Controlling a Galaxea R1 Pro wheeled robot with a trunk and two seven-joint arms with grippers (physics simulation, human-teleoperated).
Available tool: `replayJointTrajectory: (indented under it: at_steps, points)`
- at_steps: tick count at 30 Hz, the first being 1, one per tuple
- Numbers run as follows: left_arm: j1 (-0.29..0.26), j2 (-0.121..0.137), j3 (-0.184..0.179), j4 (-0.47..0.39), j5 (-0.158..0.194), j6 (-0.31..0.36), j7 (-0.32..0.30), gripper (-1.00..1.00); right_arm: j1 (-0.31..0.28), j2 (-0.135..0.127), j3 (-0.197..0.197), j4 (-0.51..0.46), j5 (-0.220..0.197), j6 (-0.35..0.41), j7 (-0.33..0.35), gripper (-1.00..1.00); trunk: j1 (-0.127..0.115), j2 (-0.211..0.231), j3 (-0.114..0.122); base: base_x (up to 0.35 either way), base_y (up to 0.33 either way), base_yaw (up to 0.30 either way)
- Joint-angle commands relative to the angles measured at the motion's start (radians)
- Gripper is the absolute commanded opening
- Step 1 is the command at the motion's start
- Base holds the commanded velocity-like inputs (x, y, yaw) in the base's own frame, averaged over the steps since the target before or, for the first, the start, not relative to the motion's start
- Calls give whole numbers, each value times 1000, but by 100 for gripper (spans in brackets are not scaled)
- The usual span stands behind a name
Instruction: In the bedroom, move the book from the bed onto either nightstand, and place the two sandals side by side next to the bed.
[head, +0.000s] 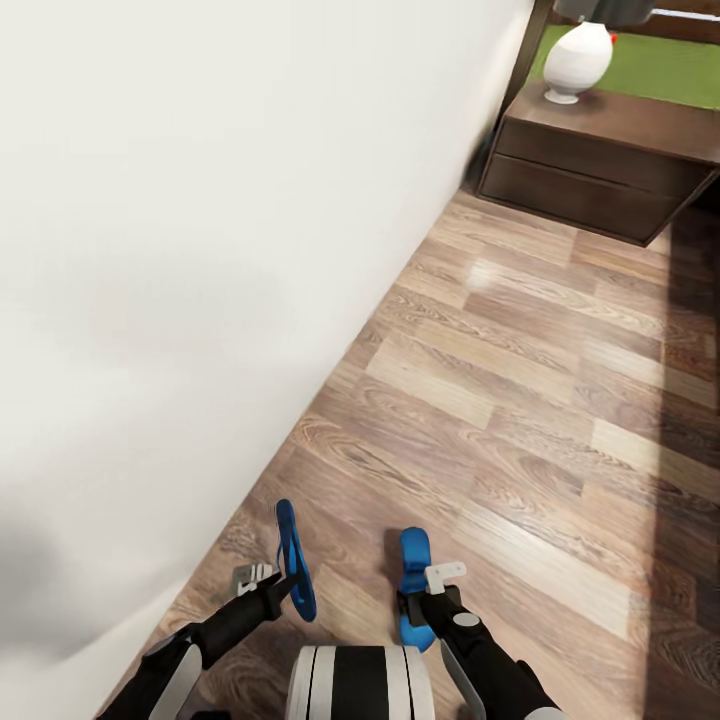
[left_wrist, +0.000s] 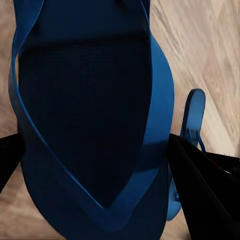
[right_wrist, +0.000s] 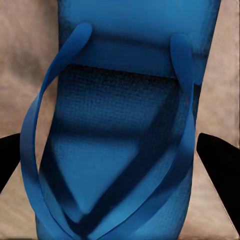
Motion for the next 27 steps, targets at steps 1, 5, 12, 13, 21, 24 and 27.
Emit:
replayJointTrajectory:
  at_steps: [1, 5, 12, 13, 21, 24, 27]
  points:
    - [0, 0, 1, 0, 10, 10, -4, -100, 0, 0, 4, -1, -3, 6, -5, -100, 0, 0, 0, 0, 0, -257]
    - [0, 0, 1, 0, 10, 10, -4, -100, 0, 0, 4, -2, -3, 6, -5, -100, 0, 0, 1, 0, 0, -257]
    - [0, 0, 1, 0, 10, 10, -4, -100, 0, 0, 4, -1, -3, 6, -5, -100, 0, 0, 4, 0, 0, -257]
    - [0, 0, 1, 0, 10, 10, -4, -100, -1, 0, 4, -1, -3, 5, -5, -100, 0, 0, 4, 0, 0, -258]
    - [0, 0, 1, 0, 10, 11, -5, -100, 0, 0, 4, -3, -3, 5, -5, -100, 0, 0, 7, 0, 0, -243]
    - [0, 0, 1, 0, 10, 10, -5, -100, 0, 0, 4, -3, -3, 6, -5, -100, 0, 0, 8, 0, 0, -234]
    - [0, 0, 1, 0, 10, 11, -5, -100, 0, 0, 4, -3, -3, 6, -5, -100, 0, 0, 9, 0, 0, -234]
